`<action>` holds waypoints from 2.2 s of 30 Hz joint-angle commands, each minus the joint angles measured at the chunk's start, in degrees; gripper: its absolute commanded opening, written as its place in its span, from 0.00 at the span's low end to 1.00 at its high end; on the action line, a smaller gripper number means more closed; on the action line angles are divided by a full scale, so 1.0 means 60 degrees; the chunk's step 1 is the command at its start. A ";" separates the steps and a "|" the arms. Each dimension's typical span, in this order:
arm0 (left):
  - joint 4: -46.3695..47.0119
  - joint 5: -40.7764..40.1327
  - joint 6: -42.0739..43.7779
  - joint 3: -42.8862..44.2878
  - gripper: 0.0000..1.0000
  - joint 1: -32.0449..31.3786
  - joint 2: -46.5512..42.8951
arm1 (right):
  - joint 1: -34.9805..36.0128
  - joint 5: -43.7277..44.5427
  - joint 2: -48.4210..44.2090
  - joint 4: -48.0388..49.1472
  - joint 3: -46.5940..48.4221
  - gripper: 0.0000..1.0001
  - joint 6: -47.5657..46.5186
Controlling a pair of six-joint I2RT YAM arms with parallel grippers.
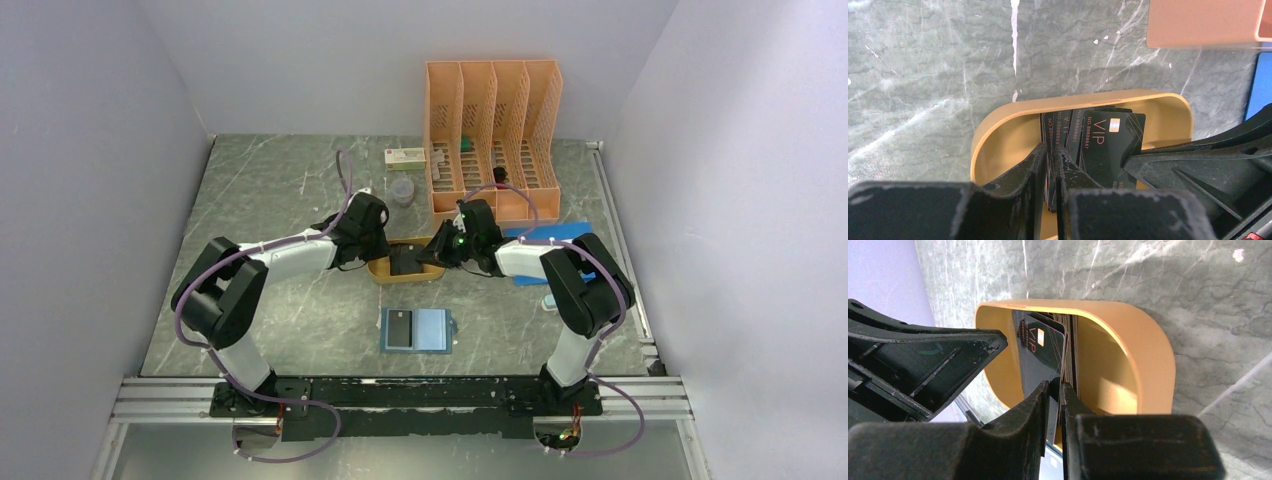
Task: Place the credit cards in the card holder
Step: Pick up the credit card from the storage box.
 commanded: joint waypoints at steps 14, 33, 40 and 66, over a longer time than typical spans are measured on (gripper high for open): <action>0.0072 -0.0060 0.0065 -0.0011 0.17 0.0080 -0.0044 | -0.0266 -0.0178 -0.0331 0.0040 -0.0379 0.12 -0.0096; -0.0066 -0.0176 0.0069 0.0002 0.17 0.0105 -0.0445 | -0.0350 -0.0134 -0.2073 -0.1169 -0.0578 0.00 0.0885; -0.0354 -0.0257 0.0089 0.0194 0.18 0.0109 -0.1062 | -0.0413 -0.0052 -0.2630 -0.3286 -0.0107 0.00 0.1881; 0.0096 -0.0722 0.0155 -0.1850 0.56 -0.5056 -0.3070 | 0.0449 0.0265 -0.9346 -0.7484 -0.3515 0.00 -0.0257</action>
